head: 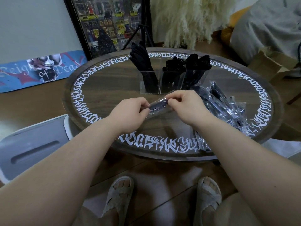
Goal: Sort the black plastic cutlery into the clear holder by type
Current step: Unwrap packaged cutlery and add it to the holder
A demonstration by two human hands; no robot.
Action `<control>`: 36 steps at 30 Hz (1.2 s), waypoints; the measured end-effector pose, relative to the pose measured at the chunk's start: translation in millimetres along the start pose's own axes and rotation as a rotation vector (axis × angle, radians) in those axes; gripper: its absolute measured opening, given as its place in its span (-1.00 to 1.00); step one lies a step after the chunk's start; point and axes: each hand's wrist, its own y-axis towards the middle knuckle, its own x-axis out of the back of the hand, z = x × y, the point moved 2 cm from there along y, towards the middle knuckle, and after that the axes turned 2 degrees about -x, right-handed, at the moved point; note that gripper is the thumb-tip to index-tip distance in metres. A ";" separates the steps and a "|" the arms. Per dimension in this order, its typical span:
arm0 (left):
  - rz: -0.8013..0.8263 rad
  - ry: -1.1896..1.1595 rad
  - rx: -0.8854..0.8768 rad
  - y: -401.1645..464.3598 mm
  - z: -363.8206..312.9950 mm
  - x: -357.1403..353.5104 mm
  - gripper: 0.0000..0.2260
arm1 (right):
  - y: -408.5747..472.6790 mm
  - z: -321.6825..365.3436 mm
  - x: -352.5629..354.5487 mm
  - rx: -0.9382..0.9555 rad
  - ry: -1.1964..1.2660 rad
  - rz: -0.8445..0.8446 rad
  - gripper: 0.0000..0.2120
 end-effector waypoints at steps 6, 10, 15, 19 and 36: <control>-0.027 -0.001 -0.016 -0.4 -0.6 0.1 -0.87 | 6.0 -7.0 -3.8 -0.108 0.240 0.103 -0.80; -0.111 -0.009 -0.031 0.2 3.0 -1.8 -0.78 | 6.5 -7.2 -6.4 -0.119 0.364 0.169 -0.79; -0.401 0.031 0.092 2.7 15.4 13.5 -0.60 | 12.3 -13.8 -1.2 -0.213 0.505 -0.009 -0.79; -0.287 -0.094 0.339 2.6 31.3 14.3 -0.59 | 16.9 -20.4 1.4 -0.296 0.588 -0.060 -0.79; -0.271 0.156 0.477 -1.9 70.0 20.6 -0.64 | 23.2 -33.3 8.1 -0.387 0.592 -0.126 -0.81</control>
